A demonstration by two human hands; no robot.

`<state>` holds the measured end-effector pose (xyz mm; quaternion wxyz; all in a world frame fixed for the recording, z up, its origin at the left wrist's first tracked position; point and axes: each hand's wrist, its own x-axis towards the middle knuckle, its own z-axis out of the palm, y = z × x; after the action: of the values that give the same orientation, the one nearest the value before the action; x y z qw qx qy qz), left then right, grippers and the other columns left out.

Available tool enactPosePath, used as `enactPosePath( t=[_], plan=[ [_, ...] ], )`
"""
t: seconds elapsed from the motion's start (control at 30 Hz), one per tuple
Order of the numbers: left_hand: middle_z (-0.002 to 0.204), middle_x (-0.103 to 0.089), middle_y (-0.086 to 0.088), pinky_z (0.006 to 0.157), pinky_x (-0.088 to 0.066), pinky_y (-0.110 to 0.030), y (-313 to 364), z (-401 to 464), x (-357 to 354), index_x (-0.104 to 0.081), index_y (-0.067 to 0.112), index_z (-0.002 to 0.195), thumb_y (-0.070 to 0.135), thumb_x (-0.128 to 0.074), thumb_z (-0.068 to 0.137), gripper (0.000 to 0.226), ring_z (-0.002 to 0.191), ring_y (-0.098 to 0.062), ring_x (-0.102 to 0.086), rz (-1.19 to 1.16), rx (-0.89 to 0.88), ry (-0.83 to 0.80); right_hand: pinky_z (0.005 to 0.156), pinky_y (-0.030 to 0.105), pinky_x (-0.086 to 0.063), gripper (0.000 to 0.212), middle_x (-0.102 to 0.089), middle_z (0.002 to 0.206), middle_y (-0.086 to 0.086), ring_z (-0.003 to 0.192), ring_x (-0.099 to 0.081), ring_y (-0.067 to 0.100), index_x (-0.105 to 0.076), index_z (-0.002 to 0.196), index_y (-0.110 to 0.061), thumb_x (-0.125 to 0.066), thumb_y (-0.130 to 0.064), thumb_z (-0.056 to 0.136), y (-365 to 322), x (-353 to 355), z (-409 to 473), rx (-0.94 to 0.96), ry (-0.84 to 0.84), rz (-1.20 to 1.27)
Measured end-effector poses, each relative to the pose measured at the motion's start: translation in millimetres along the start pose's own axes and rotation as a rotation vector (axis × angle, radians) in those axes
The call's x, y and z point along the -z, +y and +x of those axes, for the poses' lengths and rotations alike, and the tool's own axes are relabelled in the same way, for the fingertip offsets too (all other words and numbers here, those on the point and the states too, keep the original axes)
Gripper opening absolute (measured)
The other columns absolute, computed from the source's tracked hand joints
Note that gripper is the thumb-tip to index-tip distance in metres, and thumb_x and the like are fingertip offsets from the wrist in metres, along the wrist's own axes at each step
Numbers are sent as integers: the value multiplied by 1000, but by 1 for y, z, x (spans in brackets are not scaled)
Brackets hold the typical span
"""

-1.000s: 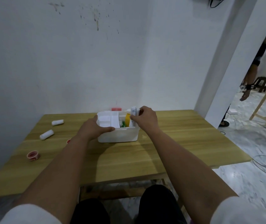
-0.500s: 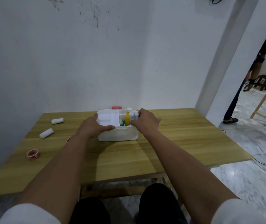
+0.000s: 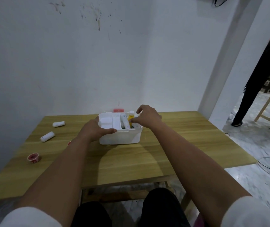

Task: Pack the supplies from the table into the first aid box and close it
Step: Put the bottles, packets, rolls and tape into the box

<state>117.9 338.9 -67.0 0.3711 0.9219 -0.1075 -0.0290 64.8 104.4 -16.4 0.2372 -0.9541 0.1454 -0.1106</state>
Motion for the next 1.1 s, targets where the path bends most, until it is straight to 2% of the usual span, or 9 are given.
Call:
enactPosePath(
  t=[0.1,0.17,0.27,0.5,0.67,0.8,0.93,1.03,1.1],
  plan=[
    [132,-61,-4,82,-58,-44,-1,1,1,-48,26,145,64,-86,63,98,100,-21,-53,16,0,2,97,45,-36,42,-61,121,-9,111,-60,17,-61,120,-35,-73,-44,81,-3,-6,1,143,47,-51],
    [132,-61,-3,82,-59,-44,-1,1,1,-48,27,145,64,-86,63,98,101,-22,-53,14,4,0,97,45,-35,34,-66,120,-12,113,-62,15,-64,121,-34,-67,-39,87,-6,-11,4,219,62,-86],
    [133,-60,-3,83,-59,-47,-1,0,1,-46,27,147,65,-86,62,101,105,-24,-54,6,8,-14,98,45,-32,34,-70,122,-12,115,-62,15,-64,127,-32,-61,-32,93,-15,-17,12,275,32,-197],
    [136,-59,-4,85,-58,-47,-5,4,-2,-44,27,148,64,-86,64,101,104,-22,-52,-15,2,-11,93,48,-26,34,-71,116,-5,108,-63,22,-65,124,-25,-55,-16,93,-31,-34,52,328,-68,-476],
    [140,-57,-5,76,-45,-35,-5,4,-6,-43,25,149,61,-84,68,98,105,-18,-47,-11,-15,13,109,56,-22,34,-63,117,2,116,-56,28,-65,123,-25,-53,-20,92,-43,-45,63,358,-123,-657],
    [142,-56,-5,80,-50,-37,-4,4,-6,-42,26,150,61,-85,68,98,120,-26,-52,-13,-11,13,111,56,-22,39,-55,127,6,122,-50,29,-62,132,-27,-51,-34,96,-45,-47,64,341,-151,-684],
    [143,-55,-5,78,-47,-36,-4,5,-5,-42,26,150,62,-84,68,100,121,-27,-52,-3,1,6,106,53,-26,26,-58,116,3,112,-55,28,-69,114,-25,-54,-33,94,-41,-42,61,337,-119,-602],
    [141,-56,-5,82,-55,-41,-3,5,-5,-42,25,150,62,-85,66,101,109,-23,-50,-6,4,4,92,47,-29,11,-65,99,-5,97,-63,23,-72,90,-26,-62,-29,89,-36,-34,56,344,-89,-473],
    [140,-57,-5,86,-57,-46,-3,4,-4,-44,25,149,61,-86,66,100,104,-20,-48,-9,5,5,86,43,-27,9,-68,94,-9,92,-64,19,-73,87,-27,-65,-32,87,-30,-25,49,349,-88,-398]
  ],
)
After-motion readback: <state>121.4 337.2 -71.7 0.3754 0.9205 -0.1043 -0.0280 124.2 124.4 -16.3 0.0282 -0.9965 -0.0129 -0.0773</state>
